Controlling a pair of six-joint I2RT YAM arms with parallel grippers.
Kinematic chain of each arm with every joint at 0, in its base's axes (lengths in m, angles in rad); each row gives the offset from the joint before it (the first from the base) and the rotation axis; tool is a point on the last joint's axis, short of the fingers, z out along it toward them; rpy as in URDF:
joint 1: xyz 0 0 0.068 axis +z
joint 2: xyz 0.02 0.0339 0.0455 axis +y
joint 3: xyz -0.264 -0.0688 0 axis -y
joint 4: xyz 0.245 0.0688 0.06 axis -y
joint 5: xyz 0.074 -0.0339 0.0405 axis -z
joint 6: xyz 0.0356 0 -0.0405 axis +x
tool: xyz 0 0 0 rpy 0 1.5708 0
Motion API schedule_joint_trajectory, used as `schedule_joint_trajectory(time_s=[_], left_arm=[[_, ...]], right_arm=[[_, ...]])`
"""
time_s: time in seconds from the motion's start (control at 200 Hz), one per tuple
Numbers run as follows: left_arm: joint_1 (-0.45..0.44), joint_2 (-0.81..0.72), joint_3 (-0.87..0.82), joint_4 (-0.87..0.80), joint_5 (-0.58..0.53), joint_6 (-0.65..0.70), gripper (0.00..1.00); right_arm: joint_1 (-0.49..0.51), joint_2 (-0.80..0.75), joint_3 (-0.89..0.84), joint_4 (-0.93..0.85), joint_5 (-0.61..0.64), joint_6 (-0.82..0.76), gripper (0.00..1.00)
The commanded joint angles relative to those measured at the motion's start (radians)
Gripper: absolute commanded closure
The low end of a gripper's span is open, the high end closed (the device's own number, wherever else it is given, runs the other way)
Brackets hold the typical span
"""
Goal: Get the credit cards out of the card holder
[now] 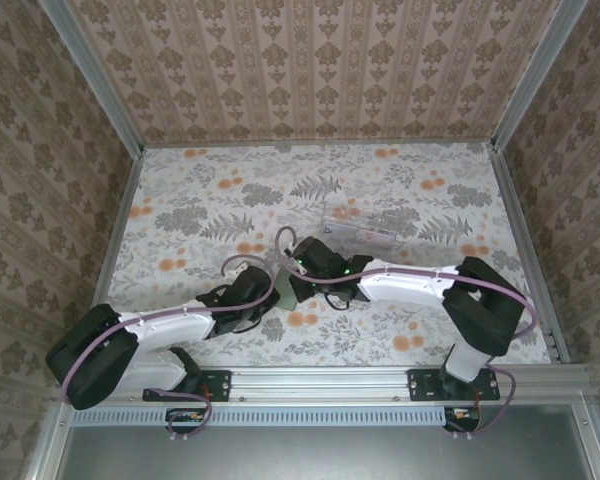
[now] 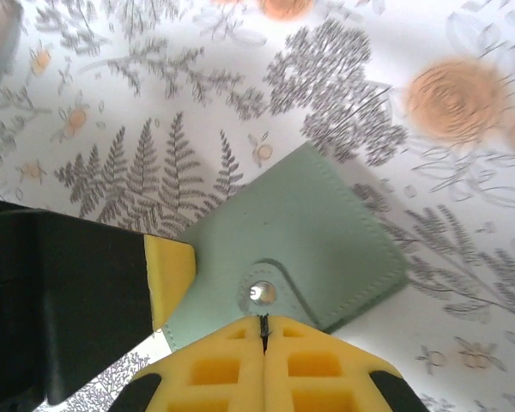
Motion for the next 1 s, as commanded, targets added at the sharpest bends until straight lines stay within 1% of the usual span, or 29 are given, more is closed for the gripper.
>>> schedule_joint_trajectory(time_s=[0.0,0.08,0.17,0.205,0.28,0.33,0.405,0.455,0.5,0.52,0.64,0.695,0.8,0.84,0.905,0.995], left_arm=[[0.003,0.045,-0.025,-0.197,-0.080,-0.035,1.00],[0.001,0.053,-0.022,-0.180,-0.072,-0.027,1.00],[0.000,0.053,-0.012,-0.150,-0.058,-0.001,1.00],[0.000,0.045,-0.006,-0.138,-0.053,0.020,1.00],[-0.002,0.004,0.005,-0.132,-0.053,0.053,1.00],[-0.002,-0.041,0.007,-0.138,-0.060,0.072,1.00],[0.004,-0.128,0.007,-0.177,-0.080,0.092,1.00],[0.011,-0.192,0.003,-0.215,-0.093,0.104,0.91],[0.025,-0.252,-0.007,-0.246,-0.103,0.115,0.79],[0.031,-0.278,-0.011,-0.261,-0.108,0.118,0.76],[0.078,-0.422,-0.062,-0.333,-0.105,0.123,0.73],[0.096,-0.485,-0.083,-0.362,-0.103,0.117,0.67],[0.115,-0.585,-0.111,-0.405,-0.111,0.114,0.60],[0.119,-0.615,-0.117,-0.418,-0.112,0.116,0.60],[0.125,-0.651,-0.124,-0.432,-0.112,0.118,0.58],[0.130,-0.668,-0.128,-0.441,-0.108,0.122,0.56]], right_arm=[[-0.027,-0.062,-0.044,0.011,0.039,0.030,1.00],[-0.033,-0.080,-0.061,0.009,0.033,0.027,1.00],[-0.026,-0.065,-0.048,-0.017,0.025,0.021,1.00],[-0.023,-0.057,-0.044,-0.018,0.027,0.019,0.93],[-0.016,-0.039,-0.031,-0.018,0.029,0.019,0.85],[-0.013,-0.029,-0.023,-0.019,0.032,0.021,0.75],[-0.004,-0.009,0.001,-0.032,0.035,0.009,0.72],[0.008,0.010,0.027,-0.051,0.045,-0.004,0.69],[0.021,0.033,0.059,-0.082,0.067,-0.015,0.66],[0.029,0.044,0.077,-0.098,0.079,-0.021,0.64],[0.070,0.111,0.171,-0.190,0.165,-0.040,0.63],[0.083,0.142,0.209,-0.230,0.193,-0.041,0.63],[0.102,0.199,0.271,-0.295,0.233,-0.051,0.63],[0.109,0.221,0.294,-0.320,0.251,-0.052,0.62],[0.119,0.249,0.322,-0.349,0.270,-0.057,0.59],[0.124,0.279,0.342,-0.363,0.270,-0.053,0.58]])
